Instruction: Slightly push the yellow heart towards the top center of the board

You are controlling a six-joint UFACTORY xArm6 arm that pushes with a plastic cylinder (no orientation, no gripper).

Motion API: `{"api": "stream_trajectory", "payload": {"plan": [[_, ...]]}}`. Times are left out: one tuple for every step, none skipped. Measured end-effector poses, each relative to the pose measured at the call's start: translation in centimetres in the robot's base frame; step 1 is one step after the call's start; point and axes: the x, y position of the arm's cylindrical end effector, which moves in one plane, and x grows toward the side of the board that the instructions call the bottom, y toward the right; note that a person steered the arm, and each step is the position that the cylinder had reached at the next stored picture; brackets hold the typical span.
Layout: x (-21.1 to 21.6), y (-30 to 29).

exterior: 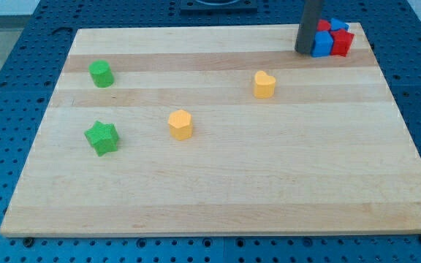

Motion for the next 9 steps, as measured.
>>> {"api": "stream_trajectory", "payload": {"plan": [[0.0, 1.4], [0.0, 1.5], [2.3, 1.5], [2.5, 1.5], [2.5, 1.7], [2.5, 1.7], [5.7, 1.8], [11.2, 1.4], [13.2, -3.7]]}}
